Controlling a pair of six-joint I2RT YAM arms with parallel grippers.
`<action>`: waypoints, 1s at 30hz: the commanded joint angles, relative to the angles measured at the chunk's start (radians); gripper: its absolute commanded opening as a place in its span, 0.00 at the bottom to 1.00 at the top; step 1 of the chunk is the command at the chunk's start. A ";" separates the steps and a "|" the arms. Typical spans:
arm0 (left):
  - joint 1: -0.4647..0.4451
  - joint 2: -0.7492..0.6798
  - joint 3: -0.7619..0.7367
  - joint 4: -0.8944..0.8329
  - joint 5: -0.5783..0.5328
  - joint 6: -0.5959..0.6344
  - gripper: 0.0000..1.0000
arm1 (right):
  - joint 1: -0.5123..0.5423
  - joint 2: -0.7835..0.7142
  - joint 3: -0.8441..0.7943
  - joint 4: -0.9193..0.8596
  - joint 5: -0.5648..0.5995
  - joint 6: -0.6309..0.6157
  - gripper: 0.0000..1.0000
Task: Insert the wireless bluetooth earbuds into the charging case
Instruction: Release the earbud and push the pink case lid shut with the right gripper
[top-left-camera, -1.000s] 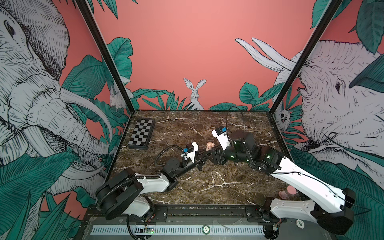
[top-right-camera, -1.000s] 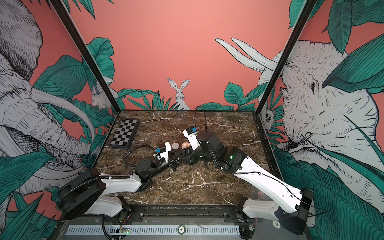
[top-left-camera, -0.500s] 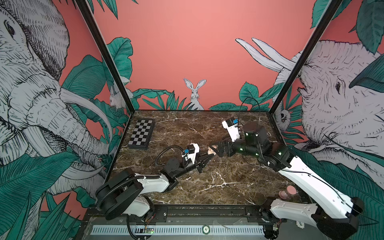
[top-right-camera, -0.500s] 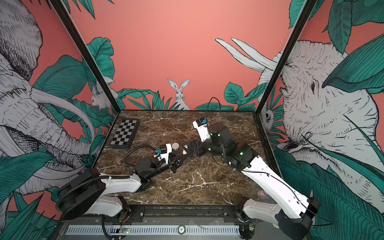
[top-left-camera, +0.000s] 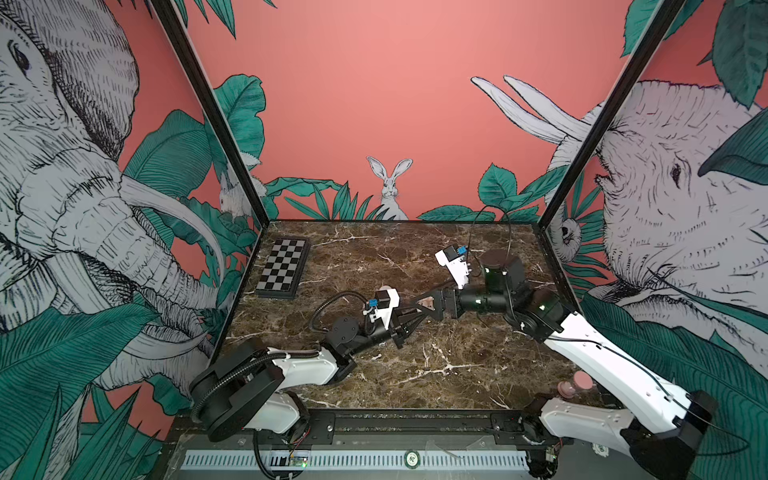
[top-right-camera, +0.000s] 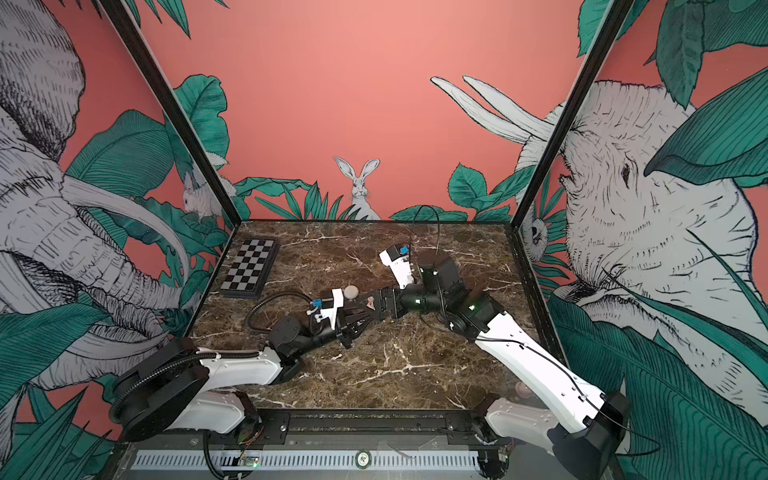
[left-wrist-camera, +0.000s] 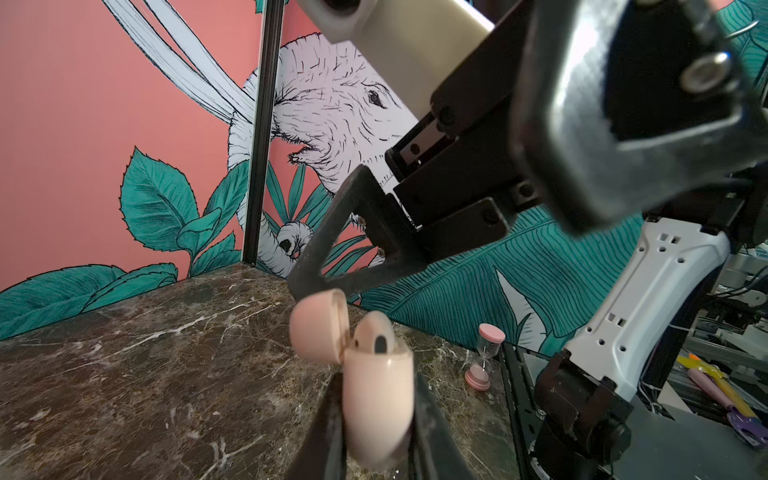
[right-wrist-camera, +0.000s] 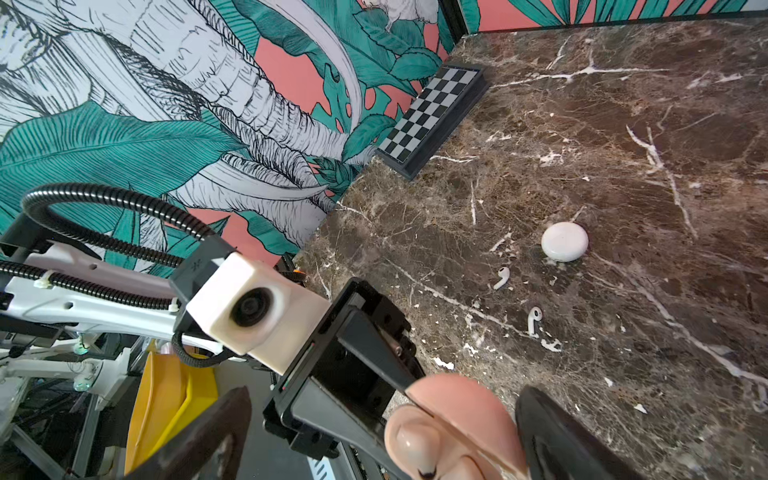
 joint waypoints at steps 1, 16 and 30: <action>-0.004 -0.028 0.018 0.043 0.011 -0.014 0.00 | 0.000 -0.003 -0.017 0.076 -0.072 0.025 0.98; -0.005 -0.018 0.011 0.042 -0.034 -0.014 0.00 | 0.000 -0.060 -0.042 0.078 -0.186 0.019 0.96; -0.004 0.003 0.007 0.044 -0.077 -0.044 0.00 | -0.001 -0.127 0.034 -0.081 0.065 -0.061 0.98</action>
